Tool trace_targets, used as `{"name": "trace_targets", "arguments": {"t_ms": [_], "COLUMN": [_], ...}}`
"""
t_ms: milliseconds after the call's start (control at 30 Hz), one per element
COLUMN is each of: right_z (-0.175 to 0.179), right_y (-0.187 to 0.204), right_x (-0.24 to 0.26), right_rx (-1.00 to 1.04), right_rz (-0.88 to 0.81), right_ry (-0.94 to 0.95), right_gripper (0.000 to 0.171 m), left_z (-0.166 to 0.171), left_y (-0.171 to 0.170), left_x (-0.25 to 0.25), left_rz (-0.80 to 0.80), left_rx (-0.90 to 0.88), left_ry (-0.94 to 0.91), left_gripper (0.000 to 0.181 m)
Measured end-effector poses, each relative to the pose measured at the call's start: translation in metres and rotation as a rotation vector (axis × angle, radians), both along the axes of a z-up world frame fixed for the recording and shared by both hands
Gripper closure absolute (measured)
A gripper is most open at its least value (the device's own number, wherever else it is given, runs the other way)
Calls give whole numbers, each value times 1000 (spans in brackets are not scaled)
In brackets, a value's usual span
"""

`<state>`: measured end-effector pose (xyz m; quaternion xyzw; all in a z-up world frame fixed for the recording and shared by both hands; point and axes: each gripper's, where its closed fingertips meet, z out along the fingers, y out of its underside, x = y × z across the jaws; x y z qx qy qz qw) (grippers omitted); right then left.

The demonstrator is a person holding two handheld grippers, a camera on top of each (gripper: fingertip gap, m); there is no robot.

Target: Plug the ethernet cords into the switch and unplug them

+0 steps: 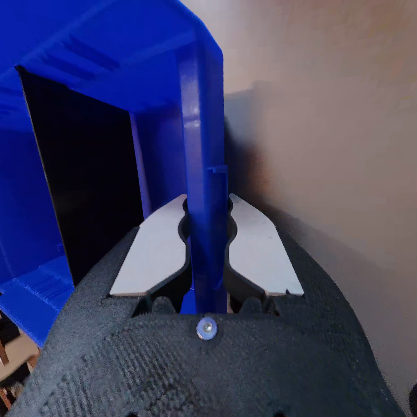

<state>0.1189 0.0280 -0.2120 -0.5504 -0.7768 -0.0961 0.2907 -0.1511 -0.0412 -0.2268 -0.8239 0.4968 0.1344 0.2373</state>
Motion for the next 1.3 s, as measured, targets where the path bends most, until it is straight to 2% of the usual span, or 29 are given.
{"name": "trace_targets", "arguments": {"t_ms": [133,200,267,367,433,533,600,667,733,800,933,1100,1300], "right_z": [1,1,4,22,52,97,107,102,81,59,37,43,65], "right_y": [-35,-49,-66,-109,-123,-108,-79,-49,-29,-24,-13,-3,-7], "right_x": [-8,-6,-3,0,6,33,63,93,102,89,77,88,100], "right_rx": [24,47,64,-57,-123,-218,-216,-115,-74,-193,-275,-166,-25], "right_rz": [97,109,120,109,50,-184,-382,-561,-665,-708,-769,-831,-815], "right_ry": [16,28,57,224,419,788,1002,1120,1092,1053,1011,1058,1121], "right_gripper": [140,139,138,129,127,131,131,126,117,116,132,162,164], "left_z": [1,3,8,27,45,62,72,76,68,58,48,54,68], "left_y": [14,25,33,29,15,-19,-38,-46,-40,-23,-1,8,12], "left_x": [43,54,57,66,77,110,141,172,195,199,198,194,202], "left_rz": [-142,-146,-103,-59,-29,37,69,112,189,283,368,478,480], "left_rx": [32,79,136,239,280,206,159,128,124,198,306,372,392], "left_ry": [-2,-27,-71,-196,-330,-631,-834,-977,-1004,-946,-833,-971,-1026], "left_gripper": [151,149,136,131,130,131,132,132,128,127,125,146,150]}}
